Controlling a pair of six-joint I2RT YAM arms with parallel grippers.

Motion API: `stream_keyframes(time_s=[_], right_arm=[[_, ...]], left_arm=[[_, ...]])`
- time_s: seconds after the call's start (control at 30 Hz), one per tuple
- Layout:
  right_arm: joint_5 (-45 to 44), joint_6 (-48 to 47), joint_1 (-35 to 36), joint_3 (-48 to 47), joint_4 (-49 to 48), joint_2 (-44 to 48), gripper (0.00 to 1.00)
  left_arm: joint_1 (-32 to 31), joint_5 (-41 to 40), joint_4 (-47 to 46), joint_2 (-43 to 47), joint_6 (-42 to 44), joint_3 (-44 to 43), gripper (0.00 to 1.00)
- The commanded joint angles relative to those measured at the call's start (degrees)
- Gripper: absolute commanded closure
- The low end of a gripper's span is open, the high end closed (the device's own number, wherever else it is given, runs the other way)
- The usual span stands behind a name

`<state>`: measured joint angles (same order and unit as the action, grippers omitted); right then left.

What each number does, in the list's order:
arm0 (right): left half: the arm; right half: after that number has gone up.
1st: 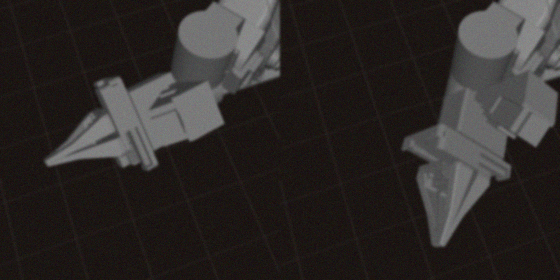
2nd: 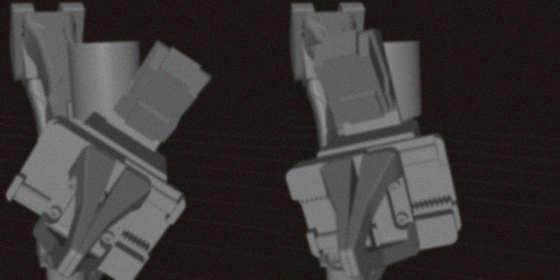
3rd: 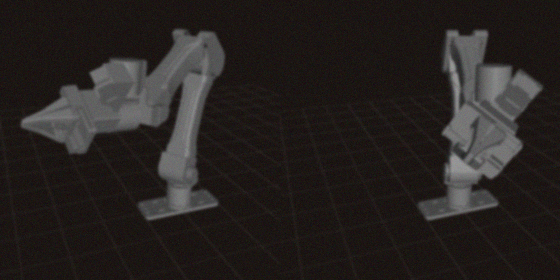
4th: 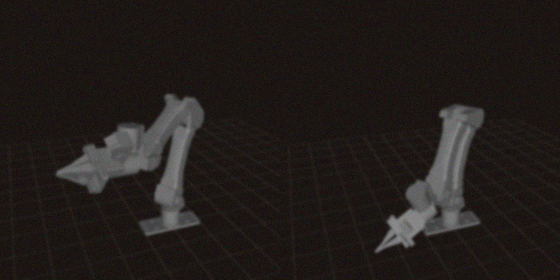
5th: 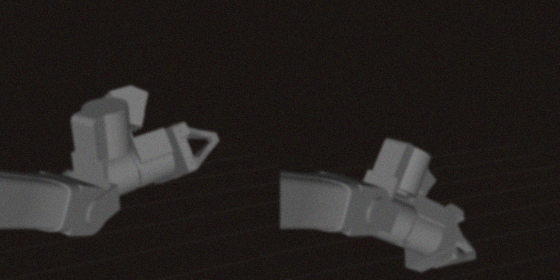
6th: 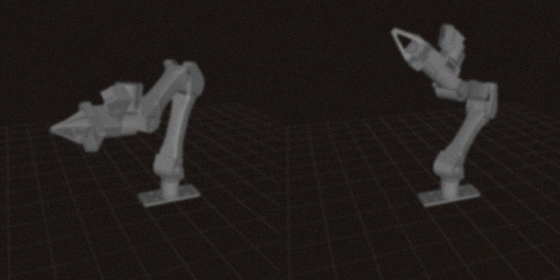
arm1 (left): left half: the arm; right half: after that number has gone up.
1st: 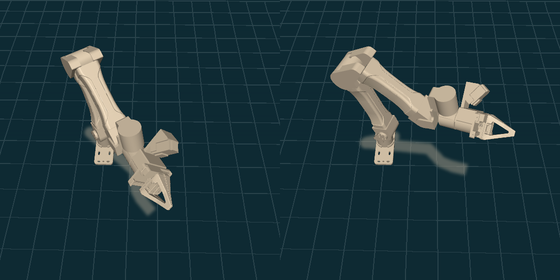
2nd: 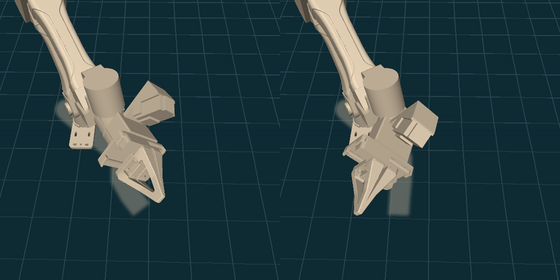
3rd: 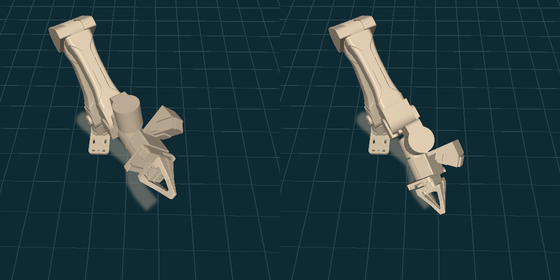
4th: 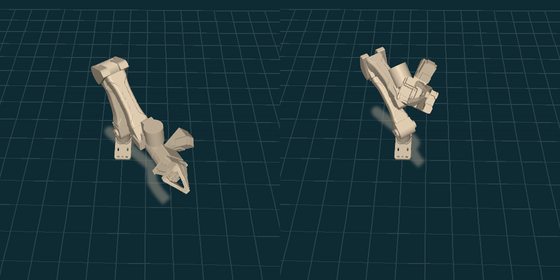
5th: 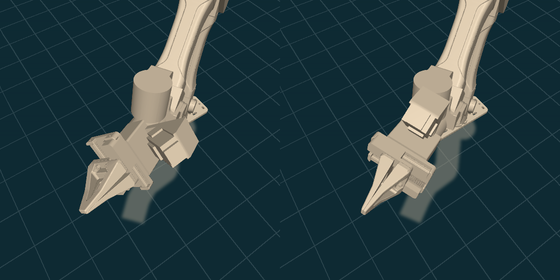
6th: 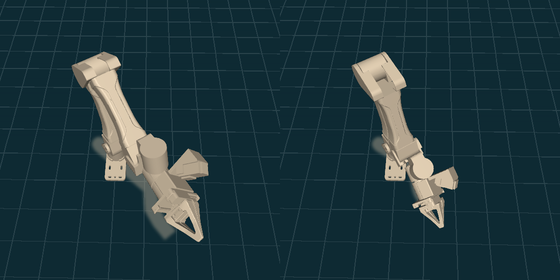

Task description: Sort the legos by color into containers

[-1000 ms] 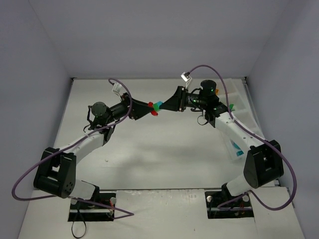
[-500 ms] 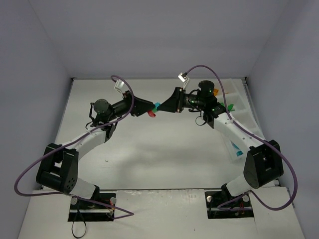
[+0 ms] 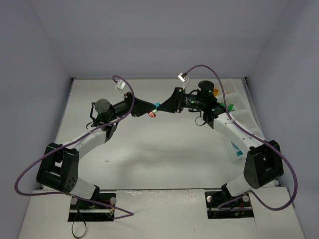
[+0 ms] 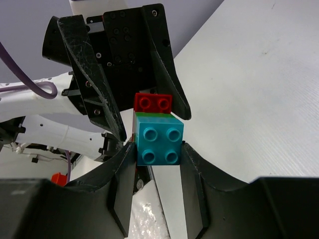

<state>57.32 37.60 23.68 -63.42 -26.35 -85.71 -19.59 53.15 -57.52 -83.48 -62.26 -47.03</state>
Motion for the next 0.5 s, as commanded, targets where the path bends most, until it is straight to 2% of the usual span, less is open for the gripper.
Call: stream_keyframes(time_s=[0.0, 0.17, 0.2, 0.27, 0.4, 0.47], right_arm=[[-1.7, -1.9, -0.1, -1.0, -4.2, 3.4, 1.00], [-2.1, -2.3, -0.5, -0.7, -4.1, 3.9, 1.00], [-2.1, -2.2, -0.6, -0.7, -4.1, 4.1, 1.00], [-2.1, -2.1, -0.6, -0.9, -4.2, 4.1, 1.00], [-2.1, -2.2, -0.5, -0.7, -4.2, 4.1, 1.00], [-2.0, -2.2, -0.6, -0.7, -4.1, 4.1, 1.00]], left_arm=[[-0.8, 2.1, -2.6, 1.8, -1.0, -1.8, 0.52], [-0.8, 2.0, -0.7, 2.3, -0.7, -1.8, 0.52], [-0.8, 1.5, -0.2, 2.4, -0.5, -1.8, 0.43], [-0.8, 1.1, 0.9, 2.8, 0.3, -1.8, 0.38], [-0.7, 0.6, 2.7, 3.3, 1.4, -2.0, 0.39], [-0.7, 0.6, 2.8, 3.3, 1.4, -2.1, 0.44]])
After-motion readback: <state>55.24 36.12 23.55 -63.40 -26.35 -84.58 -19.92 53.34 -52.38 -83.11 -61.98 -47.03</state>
